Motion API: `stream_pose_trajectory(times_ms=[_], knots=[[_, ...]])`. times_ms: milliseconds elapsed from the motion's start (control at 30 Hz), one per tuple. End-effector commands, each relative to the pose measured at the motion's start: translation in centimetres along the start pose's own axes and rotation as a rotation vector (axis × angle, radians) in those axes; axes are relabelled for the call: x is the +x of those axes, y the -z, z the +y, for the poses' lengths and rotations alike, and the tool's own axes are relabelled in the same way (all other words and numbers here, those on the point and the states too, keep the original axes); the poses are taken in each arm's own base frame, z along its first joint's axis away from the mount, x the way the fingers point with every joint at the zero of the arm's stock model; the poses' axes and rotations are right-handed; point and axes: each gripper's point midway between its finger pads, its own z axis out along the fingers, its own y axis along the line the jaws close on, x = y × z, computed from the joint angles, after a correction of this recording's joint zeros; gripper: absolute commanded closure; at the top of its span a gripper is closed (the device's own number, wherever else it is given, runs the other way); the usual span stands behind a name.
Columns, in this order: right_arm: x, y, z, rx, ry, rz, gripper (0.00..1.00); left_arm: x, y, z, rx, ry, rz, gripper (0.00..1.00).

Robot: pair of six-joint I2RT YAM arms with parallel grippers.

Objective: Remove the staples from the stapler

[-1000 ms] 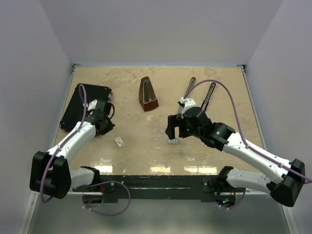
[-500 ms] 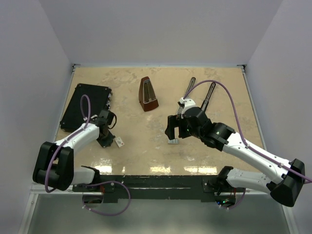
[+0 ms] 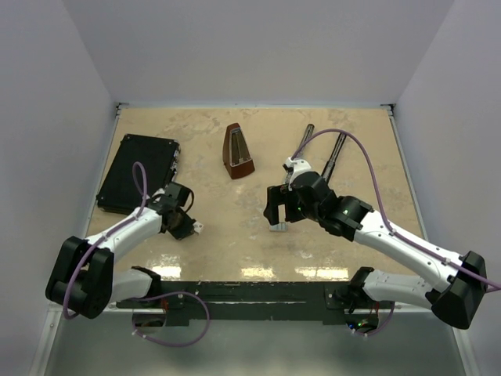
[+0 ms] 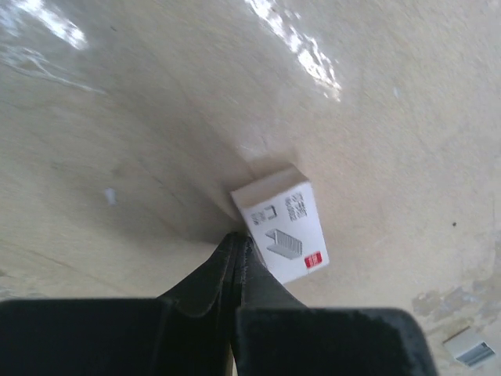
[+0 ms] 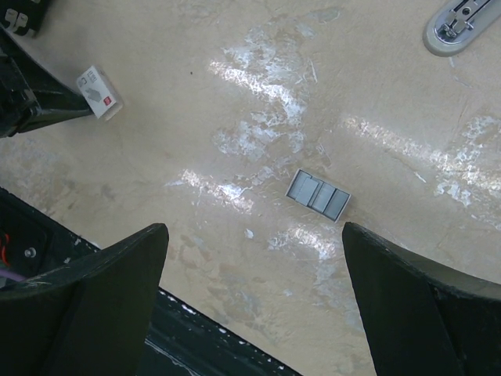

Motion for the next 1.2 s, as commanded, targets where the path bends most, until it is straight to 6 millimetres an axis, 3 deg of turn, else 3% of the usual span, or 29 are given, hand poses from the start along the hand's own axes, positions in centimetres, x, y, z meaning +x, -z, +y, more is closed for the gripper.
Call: stream_pose_trajectory(times_ms=[0,167,300,467,633,733,767,867,1000,1167], knots=[[-1.6,0.4,0.7,-0.027,-0.010,-0.058,0.02,2.9,-1.0,-0.5,0.012,0.017,0.069,1.00],[-1.0,0.2,0.2,-0.015,-0.024,-0.054,0.02,5.8,-1.5,-1.0,0.010,0.000,0.129,1.00],[-0.2,0.0,0.0,-0.011,-0.021,-0.035,0.02,5.3,0.2,-2.0,0.022,-0.029,0.097,1.00],[1.1,-0.5,-0.1,-0.018,-0.060,-0.006,0.04,0.6,3.6,-4.3,0.083,-0.124,-0.128,1.00],[2.5,-1.3,-0.3,-0.021,-0.086,0.021,0.07,-2.8,7.2,-7.3,0.193,-0.440,-0.279,1.00],[3.1,-1.8,-1.1,0.010,-0.076,0.042,0.11,-4.5,9.3,-7.9,0.231,-0.533,-0.368,0.72],[3.4,-2.0,-1.2,0.016,-0.074,0.051,0.12,-5.0,10.2,-8.1,0.263,-0.538,-0.394,0.47],[3.8,-2.5,-1.7,0.039,-0.074,0.067,0.14,-6.6,10.4,-6.9,0.264,-0.547,-0.416,0.18],[4.7,-3.8,-2.0,0.059,-0.075,0.114,0.12,-8.0,8.5,-5.2,0.309,-0.501,-0.320,0.14],[5.7,-5.1,-2.5,0.099,-0.100,0.153,0.11,-7.1,5.9,-4.6,0.338,-0.477,-0.152,0.21]])
